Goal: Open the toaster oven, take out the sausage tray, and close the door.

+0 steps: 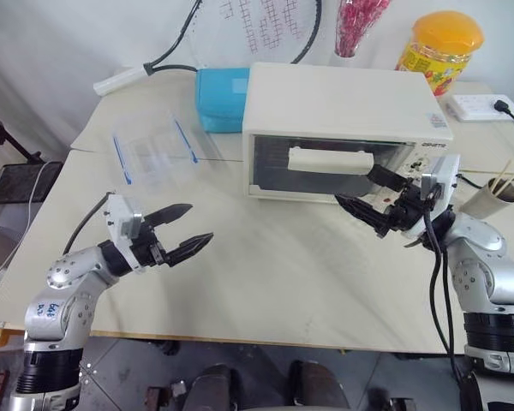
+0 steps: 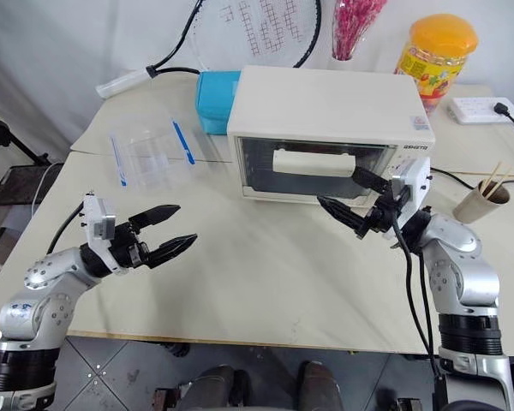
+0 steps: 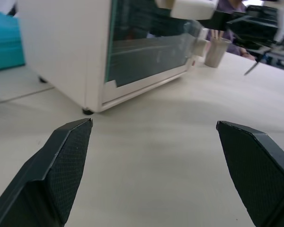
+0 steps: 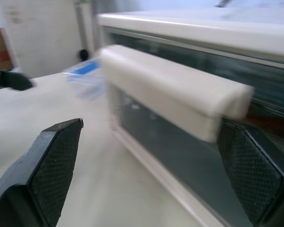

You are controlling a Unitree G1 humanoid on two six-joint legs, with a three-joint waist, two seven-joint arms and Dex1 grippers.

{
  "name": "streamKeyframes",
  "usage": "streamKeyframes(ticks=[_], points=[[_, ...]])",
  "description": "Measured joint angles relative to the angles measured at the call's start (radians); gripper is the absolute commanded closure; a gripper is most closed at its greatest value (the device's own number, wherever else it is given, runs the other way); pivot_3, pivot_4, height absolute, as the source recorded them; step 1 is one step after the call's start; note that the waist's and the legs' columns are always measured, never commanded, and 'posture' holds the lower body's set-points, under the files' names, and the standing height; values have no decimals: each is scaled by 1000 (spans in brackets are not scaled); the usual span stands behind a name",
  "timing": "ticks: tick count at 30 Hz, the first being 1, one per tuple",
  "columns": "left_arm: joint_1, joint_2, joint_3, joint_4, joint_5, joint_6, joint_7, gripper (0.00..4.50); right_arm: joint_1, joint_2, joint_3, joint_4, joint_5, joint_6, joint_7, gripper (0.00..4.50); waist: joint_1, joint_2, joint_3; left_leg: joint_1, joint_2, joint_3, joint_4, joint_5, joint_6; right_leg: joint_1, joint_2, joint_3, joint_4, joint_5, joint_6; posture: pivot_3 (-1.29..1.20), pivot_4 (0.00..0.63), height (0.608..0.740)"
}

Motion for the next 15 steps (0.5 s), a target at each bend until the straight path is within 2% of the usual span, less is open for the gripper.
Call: streamKeyframes(ticks=[6,9,15], points=[[-46,2,40,4,-71,89,24,54,132,-65,56,-72,-83,-117,139,0,-3,0,0,0,0,1,0,0,0,0,0,0,0,0,0,0,150,740],[-95,0,41,13,-88,102,25,630,162,-84,61,-63,-138,-206,179,0,-3,0,0,1,0,1,0,1,-1,0,1,0,0,0,0,0,150,740],[-260,-43,-2,106,-49,85,54,2286,157,-89,60,-4,-186,-322,202,0,3,-1,0,1,-1,0,1,1,-1,1,1,0,0,0,0,0,150,740]])
